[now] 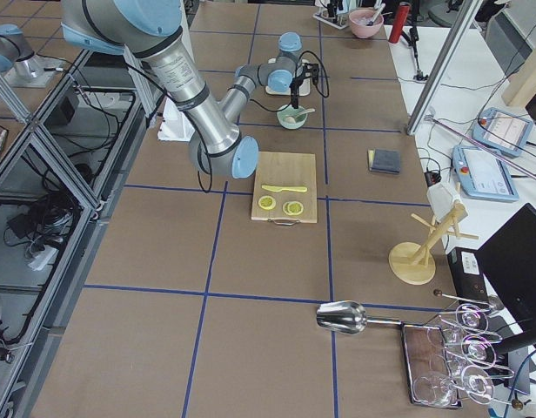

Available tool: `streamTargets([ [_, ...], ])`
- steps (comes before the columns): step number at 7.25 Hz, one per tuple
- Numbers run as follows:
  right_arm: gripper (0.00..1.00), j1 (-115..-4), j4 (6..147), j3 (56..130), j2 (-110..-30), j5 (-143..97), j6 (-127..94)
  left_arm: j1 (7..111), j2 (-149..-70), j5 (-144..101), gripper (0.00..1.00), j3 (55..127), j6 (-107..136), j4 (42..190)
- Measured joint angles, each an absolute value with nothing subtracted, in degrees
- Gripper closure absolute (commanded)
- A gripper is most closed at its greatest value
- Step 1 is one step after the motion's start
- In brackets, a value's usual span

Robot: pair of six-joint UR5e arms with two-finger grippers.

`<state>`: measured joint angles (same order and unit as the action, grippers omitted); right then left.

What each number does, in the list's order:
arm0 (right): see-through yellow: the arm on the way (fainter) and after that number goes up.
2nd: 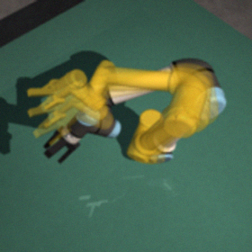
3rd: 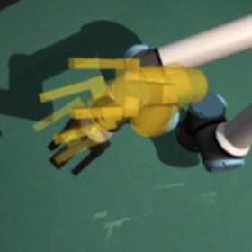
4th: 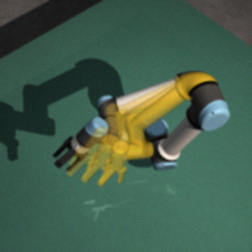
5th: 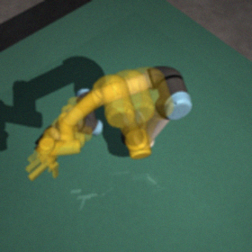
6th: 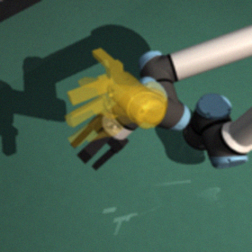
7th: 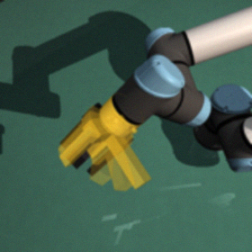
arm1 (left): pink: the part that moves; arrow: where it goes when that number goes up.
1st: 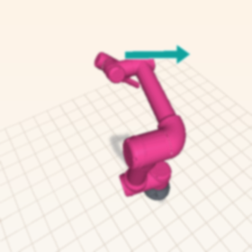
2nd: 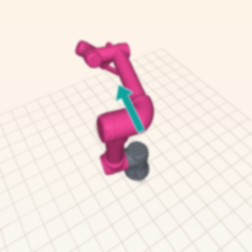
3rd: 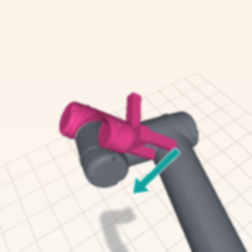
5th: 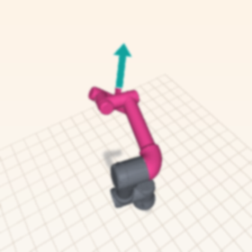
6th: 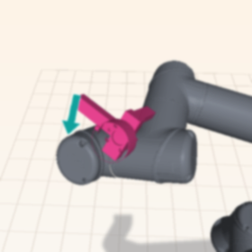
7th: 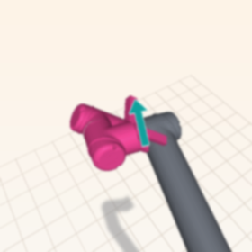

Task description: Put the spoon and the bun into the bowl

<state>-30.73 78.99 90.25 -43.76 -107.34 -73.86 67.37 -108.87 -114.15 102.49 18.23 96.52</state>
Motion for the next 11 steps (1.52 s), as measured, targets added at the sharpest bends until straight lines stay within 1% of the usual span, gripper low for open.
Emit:
streamTargets([
  [2,0.0,-33.67,88.71,99.02,-47.55,-108.28,-69.14,70.19,-105.81,-115.33,0.0,101.09,13.26,96.85],
  [4,0.0,-39.84,95.04,108.5,-55.81,-112.38,-58.95,76.11,-102.3,-120.52,0.0,98.05,3.84,96.7],
  [5,0.0,-44.58,95.75,111.27,-60.64,-116.88,-53.3,79.52,-100.91,-122.83,0.0,95.77,-1.26,96.54],
  [7,0.0,-53.95,95.93,113.17,-68.81,-124.5,-41.16,84.74,-98.1,-126.92,0.0,91.07,-7.04,96.42],
  [8,0.0,-58.53,95.96,113.28,-72.8,-128.04,-35.23,86.05,-96.27,-129.07,0.0,90.01,-7.88,95.72],
  [10,0.0,-67.53,96.03,112.08,-81.51,-133.84,-21.41,87.79,-93.9,-133.3,0.0,89.68,-7.94,91.73],
  [11,0.0,-72.2,96.05,110.13,-85.07,-136.35,-14.15,88.56,-93.53,-135.05,0.0,89.75,-7.92,89.24],
])
